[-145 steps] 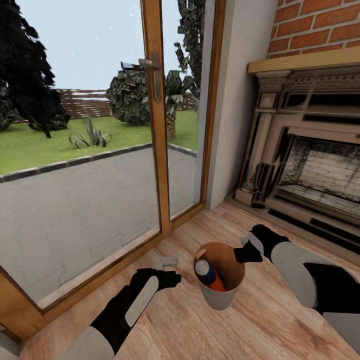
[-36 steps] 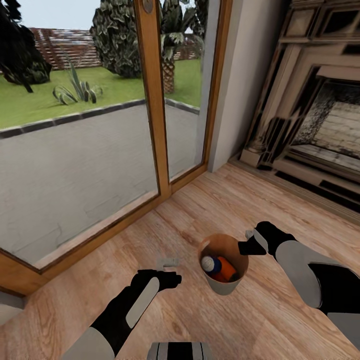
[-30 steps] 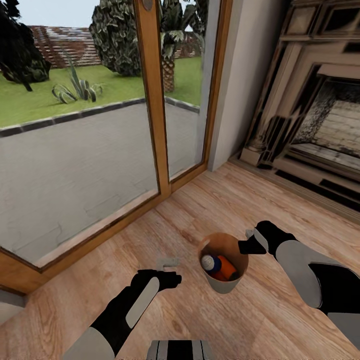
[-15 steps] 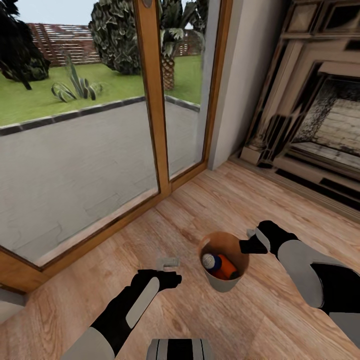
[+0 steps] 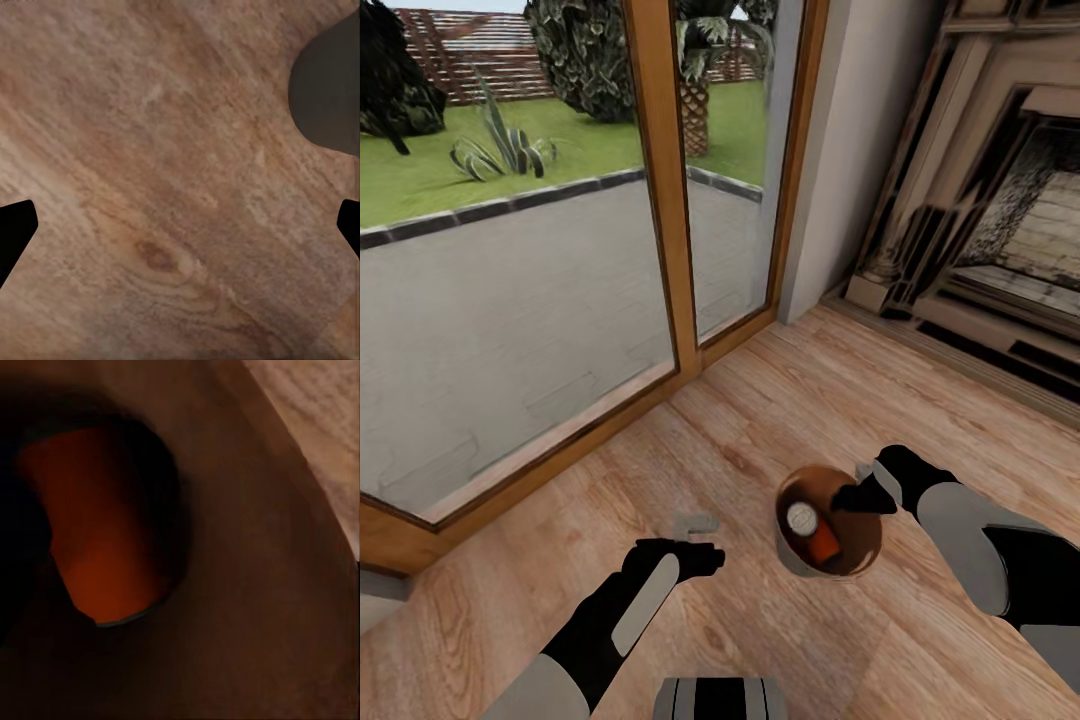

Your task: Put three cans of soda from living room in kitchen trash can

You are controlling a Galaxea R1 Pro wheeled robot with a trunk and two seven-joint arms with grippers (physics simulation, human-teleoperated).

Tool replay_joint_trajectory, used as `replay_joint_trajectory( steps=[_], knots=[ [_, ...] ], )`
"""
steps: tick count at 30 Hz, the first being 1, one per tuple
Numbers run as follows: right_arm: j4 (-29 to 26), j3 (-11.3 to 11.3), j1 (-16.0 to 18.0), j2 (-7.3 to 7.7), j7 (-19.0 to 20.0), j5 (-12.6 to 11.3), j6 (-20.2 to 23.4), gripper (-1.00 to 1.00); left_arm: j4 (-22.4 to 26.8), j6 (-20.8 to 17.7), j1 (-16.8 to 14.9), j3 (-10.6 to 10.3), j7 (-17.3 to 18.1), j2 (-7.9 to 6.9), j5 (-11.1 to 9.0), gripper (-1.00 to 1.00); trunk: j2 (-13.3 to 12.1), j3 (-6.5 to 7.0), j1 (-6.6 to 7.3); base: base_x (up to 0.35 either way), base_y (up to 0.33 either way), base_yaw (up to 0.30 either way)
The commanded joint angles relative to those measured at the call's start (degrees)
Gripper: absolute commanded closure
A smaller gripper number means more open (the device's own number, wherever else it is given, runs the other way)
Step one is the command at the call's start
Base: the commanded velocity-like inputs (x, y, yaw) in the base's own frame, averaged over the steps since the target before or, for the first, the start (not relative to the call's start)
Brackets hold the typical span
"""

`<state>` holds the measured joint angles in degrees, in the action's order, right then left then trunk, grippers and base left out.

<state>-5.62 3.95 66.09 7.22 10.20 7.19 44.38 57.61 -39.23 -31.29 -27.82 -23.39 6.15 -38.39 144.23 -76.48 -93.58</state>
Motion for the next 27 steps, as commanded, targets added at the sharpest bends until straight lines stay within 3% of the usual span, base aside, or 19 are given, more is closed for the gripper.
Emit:
replay_joint_trajectory(
  steps=[1, 7, 14, 27],
  knots=[
    [0.0, 0.0, 0.0, -0.02, 0.0, 0.0, 0.0, -1.0, 0.1, -0.1, 0.0, 0.0, 0.1, 0.0, 0.0, -1.0, 0.0, 0.0, 0.0, 0.0, 0.0, 0.0],
    [0.0, 0.0, 0.0, -0.01, -0.1, 0.0, 0.0, -1.0, 0.4, -0.4, 0.0, -0.2, 0.2, 0.0, 0.0, -1.0, 0.0, 0.0, 0.0, 0.0, 0.0, 0.0],
    [0.0, 0.0, 0.0, -0.01, -0.1, 0.0, 0.0, -1.0, 0.5, -0.4, 0.0, -1.7, 0.1, 0.0, 0.0, -1.0, -0.1, 1.55, 0.18, 0.0, 0.0, 0.0],
    [0.0, 0.0, 0.0, -0.01, -0.1, 0.0, 0.0, -1.0, 0.6, -0.4, 0.0, -2.0, 0.1, 0.0, 0.0, -1.0, -0.3, 4.43, 0.52, 0.0, 0.0, 0.0]
  ],
)
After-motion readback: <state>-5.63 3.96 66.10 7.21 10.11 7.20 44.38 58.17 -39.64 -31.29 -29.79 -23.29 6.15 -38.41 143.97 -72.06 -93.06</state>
